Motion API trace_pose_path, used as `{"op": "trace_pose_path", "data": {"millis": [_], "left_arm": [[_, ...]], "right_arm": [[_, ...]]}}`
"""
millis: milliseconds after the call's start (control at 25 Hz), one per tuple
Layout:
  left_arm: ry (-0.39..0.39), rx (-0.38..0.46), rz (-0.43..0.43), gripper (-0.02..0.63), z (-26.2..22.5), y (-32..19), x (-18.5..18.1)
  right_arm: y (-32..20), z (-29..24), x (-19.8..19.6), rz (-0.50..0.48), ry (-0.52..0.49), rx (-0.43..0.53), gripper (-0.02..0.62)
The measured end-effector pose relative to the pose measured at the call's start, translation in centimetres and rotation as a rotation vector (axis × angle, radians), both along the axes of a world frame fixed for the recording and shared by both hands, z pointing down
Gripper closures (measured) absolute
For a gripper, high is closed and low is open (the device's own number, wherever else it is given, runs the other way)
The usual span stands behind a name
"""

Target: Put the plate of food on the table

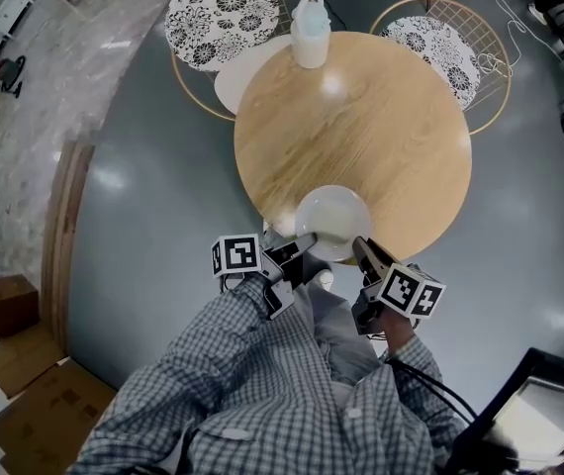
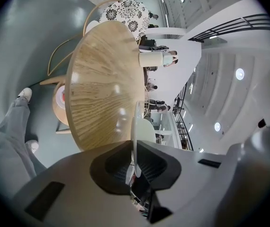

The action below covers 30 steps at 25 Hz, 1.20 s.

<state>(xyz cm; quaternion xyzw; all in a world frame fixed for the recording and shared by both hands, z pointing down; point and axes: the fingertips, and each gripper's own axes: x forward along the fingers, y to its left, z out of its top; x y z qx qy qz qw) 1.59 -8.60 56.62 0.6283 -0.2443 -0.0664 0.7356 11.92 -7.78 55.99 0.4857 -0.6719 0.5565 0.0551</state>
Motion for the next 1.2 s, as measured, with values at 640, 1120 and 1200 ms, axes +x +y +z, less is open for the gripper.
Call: {"op": "trace_pose_path", "data": {"millis": [640,1120,1200], "left_arm": [[-0.051,-0.091,0.011,0.572,2.7,-0.6,1.0],[-0.062,-0.114,-0.010,0.575,3.3,-0.8,1.1],[-0.061,-0.115,-0.010,0.575,3.3,-0.7,1.1]], "right_arm": [[-0.4,3.0,1.0,0.060,0.011,-0.106,0.509],[-0.1,3.6,1.2,0.116,-0.044,-0.140,0.506],[0.3,3.4,1.1,0.107,-0.065,-0.138,0.491]]}}
